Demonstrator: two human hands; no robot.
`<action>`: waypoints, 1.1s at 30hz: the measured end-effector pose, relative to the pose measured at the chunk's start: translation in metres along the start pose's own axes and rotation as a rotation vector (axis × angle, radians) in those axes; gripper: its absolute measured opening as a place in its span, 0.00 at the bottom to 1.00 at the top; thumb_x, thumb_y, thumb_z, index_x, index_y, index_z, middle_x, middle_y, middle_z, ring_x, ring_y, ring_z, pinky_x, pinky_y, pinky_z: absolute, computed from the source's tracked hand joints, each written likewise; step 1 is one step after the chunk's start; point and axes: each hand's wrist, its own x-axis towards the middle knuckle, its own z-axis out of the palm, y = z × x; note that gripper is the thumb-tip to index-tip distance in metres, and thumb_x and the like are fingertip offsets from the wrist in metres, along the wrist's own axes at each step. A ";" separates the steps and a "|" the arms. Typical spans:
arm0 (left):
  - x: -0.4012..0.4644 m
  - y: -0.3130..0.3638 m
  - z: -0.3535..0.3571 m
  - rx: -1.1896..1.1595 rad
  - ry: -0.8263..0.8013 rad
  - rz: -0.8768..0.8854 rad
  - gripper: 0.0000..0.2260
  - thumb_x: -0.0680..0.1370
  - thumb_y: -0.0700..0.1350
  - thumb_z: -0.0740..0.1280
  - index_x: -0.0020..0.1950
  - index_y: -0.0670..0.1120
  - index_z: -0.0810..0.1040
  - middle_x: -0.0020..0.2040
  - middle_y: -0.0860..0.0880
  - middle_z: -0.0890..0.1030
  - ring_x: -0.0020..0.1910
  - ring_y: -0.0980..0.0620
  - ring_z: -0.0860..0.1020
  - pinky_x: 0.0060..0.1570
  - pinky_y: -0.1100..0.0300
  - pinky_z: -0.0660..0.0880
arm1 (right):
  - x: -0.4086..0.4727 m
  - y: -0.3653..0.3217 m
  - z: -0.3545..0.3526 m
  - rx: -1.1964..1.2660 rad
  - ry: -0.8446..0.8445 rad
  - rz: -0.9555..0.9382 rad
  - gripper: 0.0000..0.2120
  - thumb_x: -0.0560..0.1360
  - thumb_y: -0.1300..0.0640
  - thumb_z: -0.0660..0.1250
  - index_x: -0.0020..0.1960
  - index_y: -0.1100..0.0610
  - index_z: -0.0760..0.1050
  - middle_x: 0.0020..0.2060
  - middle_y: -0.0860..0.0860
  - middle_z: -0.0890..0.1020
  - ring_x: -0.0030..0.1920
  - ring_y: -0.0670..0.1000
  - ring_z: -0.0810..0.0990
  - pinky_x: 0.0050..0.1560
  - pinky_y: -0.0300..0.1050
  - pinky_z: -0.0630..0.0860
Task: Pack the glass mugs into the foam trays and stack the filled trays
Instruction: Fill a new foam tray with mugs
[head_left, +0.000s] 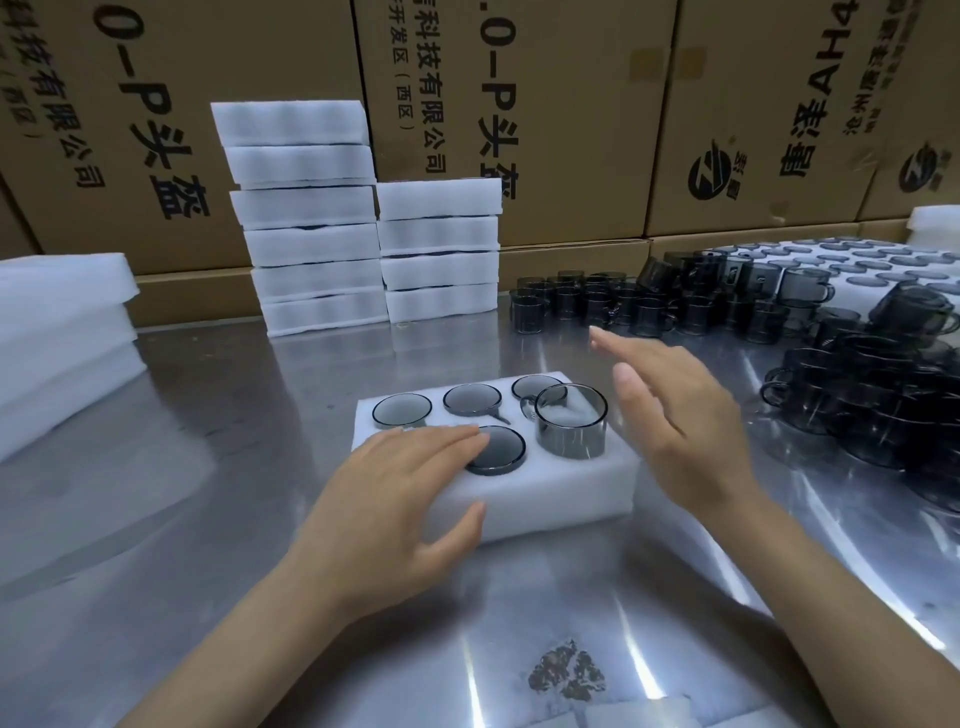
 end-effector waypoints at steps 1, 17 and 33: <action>0.002 0.004 0.001 0.030 -0.017 0.018 0.24 0.74 0.57 0.59 0.67 0.47 0.75 0.66 0.53 0.75 0.63 0.54 0.75 0.64 0.54 0.70 | -0.003 0.002 -0.001 -0.011 -0.081 -0.004 0.24 0.76 0.43 0.48 0.68 0.44 0.71 0.59 0.33 0.73 0.59 0.36 0.70 0.56 0.29 0.63; 0.031 0.024 0.027 0.022 -0.166 0.041 0.32 0.71 0.64 0.50 0.73 0.54 0.66 0.73 0.59 0.65 0.72 0.59 0.62 0.69 0.63 0.48 | -0.023 -0.001 0.011 -0.366 -0.523 -0.013 0.24 0.79 0.42 0.45 0.74 0.40 0.58 0.73 0.33 0.58 0.72 0.33 0.52 0.65 0.33 0.58; -0.005 -0.036 0.003 -0.573 -0.065 -0.906 0.36 0.69 0.74 0.55 0.70 0.56 0.66 0.74 0.54 0.65 0.72 0.52 0.62 0.69 0.55 0.59 | -0.022 0.014 0.012 0.078 -0.451 0.625 0.34 0.72 0.30 0.51 0.55 0.57 0.79 0.53 0.51 0.83 0.55 0.50 0.78 0.57 0.45 0.72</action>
